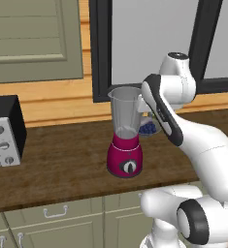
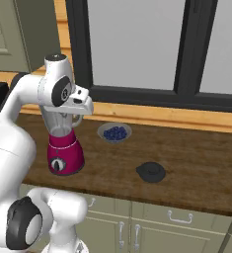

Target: Close the lid blender by securely placing the lid on top.

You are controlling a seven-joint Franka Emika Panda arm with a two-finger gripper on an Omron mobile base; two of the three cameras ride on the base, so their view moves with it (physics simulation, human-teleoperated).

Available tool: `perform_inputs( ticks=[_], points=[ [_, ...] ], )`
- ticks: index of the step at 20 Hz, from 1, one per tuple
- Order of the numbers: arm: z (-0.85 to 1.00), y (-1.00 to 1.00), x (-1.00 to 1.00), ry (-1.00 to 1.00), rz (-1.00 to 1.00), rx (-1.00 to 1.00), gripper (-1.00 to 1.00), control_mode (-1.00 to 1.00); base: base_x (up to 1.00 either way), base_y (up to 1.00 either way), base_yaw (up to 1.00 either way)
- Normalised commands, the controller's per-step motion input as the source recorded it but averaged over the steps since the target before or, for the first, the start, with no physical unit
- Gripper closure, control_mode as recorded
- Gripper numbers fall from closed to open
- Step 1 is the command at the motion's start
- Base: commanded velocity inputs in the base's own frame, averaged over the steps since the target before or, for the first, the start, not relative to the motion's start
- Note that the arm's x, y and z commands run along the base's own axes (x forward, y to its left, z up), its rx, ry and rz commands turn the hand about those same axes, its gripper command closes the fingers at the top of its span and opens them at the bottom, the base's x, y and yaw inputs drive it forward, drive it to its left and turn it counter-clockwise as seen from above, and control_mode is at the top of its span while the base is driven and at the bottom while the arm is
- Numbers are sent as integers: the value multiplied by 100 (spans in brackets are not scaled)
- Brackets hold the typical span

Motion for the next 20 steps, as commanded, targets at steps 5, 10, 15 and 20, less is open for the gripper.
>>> perform_inputs(
  ticks=[5,10,15,20],
  points=[
    [-16,-31,-29,-11,-1,2,-100,-100,0,0,0],
    [-57,-100,-58,-18,-10,17,-100,-100,0,0,0],
    [-61,-100,-26,-4,-11,16,-100,-100,0,0,0],
    [-58,-100,1,6,-16,14,-100,-100,0,0,0]
  ],
)
